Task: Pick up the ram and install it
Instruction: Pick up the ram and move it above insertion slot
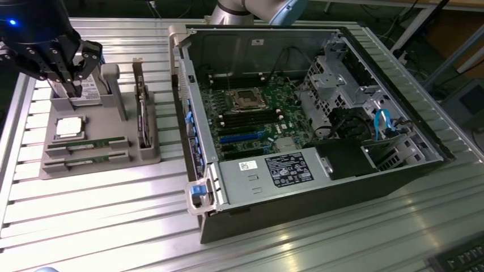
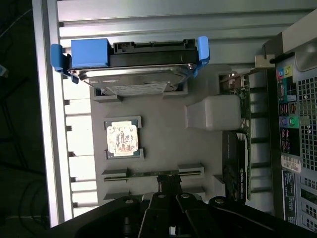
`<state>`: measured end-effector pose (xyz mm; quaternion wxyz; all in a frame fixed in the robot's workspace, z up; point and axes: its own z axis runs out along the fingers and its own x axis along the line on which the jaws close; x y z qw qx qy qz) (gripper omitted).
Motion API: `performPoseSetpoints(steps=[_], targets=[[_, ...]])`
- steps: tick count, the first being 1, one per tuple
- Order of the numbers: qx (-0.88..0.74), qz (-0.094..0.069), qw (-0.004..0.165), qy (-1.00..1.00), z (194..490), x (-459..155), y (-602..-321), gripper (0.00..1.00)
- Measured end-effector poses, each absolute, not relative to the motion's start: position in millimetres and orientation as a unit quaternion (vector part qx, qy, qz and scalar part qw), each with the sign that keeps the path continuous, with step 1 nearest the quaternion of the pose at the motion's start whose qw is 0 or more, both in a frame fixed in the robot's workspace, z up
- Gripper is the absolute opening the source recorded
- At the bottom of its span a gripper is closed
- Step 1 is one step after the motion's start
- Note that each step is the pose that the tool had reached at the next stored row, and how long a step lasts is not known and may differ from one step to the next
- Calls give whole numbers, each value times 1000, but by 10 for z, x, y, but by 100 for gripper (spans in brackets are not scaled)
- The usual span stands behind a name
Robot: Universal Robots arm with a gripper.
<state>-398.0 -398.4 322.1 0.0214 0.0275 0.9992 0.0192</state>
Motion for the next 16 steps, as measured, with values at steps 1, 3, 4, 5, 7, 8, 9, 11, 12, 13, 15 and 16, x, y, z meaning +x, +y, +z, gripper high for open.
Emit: performPoseSetpoints(steps=[1,3,4,5,7,8,9,11,12,13,15,16], targets=[[21,19,21,999,3222,-3980,-3984,11],[3,20,21,1000,3221,-3979,-3984,11],[-5,20,21,1000,3221,-3980,-3984,11],[-15,20,21,999,3220,-3980,-3984,11],[-33,21,20,999,3219,-3980,-3984,11],[-41,21,20,999,3219,-3980,-3984,11],[-57,21,20,998,3218,-3980,-3984,11],[-86,22,19,996,3216,-3979,-3984,11],[-96,22,19,995,3216,-3980,-3984,11],[-105,22,19,994,3216,-3980,-3984,11],[-125,22,18,992,3214,-3980,-3984,11],[-135,22,18,990,3214,-3979,-3984,11]])
